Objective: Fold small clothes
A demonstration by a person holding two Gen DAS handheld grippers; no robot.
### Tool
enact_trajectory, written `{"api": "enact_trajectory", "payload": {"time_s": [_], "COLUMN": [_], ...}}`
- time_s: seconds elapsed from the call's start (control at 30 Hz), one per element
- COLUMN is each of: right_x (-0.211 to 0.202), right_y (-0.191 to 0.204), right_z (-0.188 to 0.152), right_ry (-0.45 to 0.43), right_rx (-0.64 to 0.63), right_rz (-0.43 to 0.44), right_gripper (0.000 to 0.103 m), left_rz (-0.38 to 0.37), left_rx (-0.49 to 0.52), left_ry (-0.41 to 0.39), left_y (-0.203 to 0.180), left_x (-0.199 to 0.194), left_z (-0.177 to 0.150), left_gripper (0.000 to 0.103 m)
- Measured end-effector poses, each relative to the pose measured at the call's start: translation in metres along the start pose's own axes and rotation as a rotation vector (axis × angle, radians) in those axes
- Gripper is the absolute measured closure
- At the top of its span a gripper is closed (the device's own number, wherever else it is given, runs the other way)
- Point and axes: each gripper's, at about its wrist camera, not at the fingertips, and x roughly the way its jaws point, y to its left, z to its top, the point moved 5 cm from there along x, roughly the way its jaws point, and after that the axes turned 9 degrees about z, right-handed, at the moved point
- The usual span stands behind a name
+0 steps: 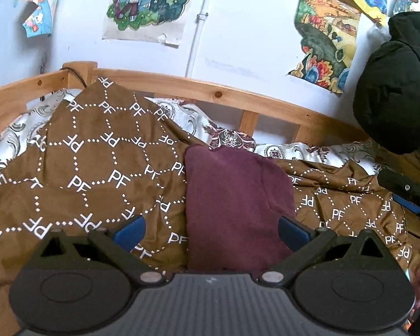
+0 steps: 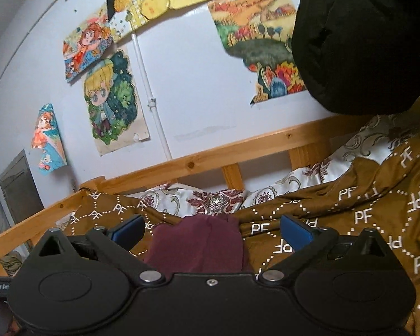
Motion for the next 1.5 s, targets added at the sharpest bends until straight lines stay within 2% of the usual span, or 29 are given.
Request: {"api": "enact_trajectory", "payload": {"time_s": [0.33,0.5,0.73,1.03,1.37,1.5], "right_x": [-0.042,-0.053,-0.055,-0.054,-0.051,-0.046], "right_y": [0.021,0.019,0.021,0.03,0.023,0.02], "right_z": [-0.014,-0.03,-0.051,-0.066,-0.078,-0.087], "right_ry": [0.039,0.089,0.132,0.078,0.088,0.118], "right_rx": [-0.056,-0.022,-0.041,-0.194,-0.211,-0.214], "right_rz": [0.042,0.034,0.014,0.0,-0.049,-0.067], "right_gripper": [0.001,0.001,0.001,0.001,0.001,0.001], "left_rz": [0.024,0.048,0.093,0.135,0.141,0.14], "left_rx": [0.051,0.08,0.092,0.089,0.106,0.12], "left_ry": [-0.025,-0.006,0.01,-0.044,-0.102,-0.113], "left_y": [0.001,0.002,0.008,0.011,0.008,0.006], "left_x": [-0.035,-0.037,-0.029,-0.019,-0.015,-0.012], "left_z": [-0.018,-0.032,-0.051,-0.059,-0.071,-0.071], "left_gripper": [0.001,0.001,0.001,0.001,0.001,0.001]}}
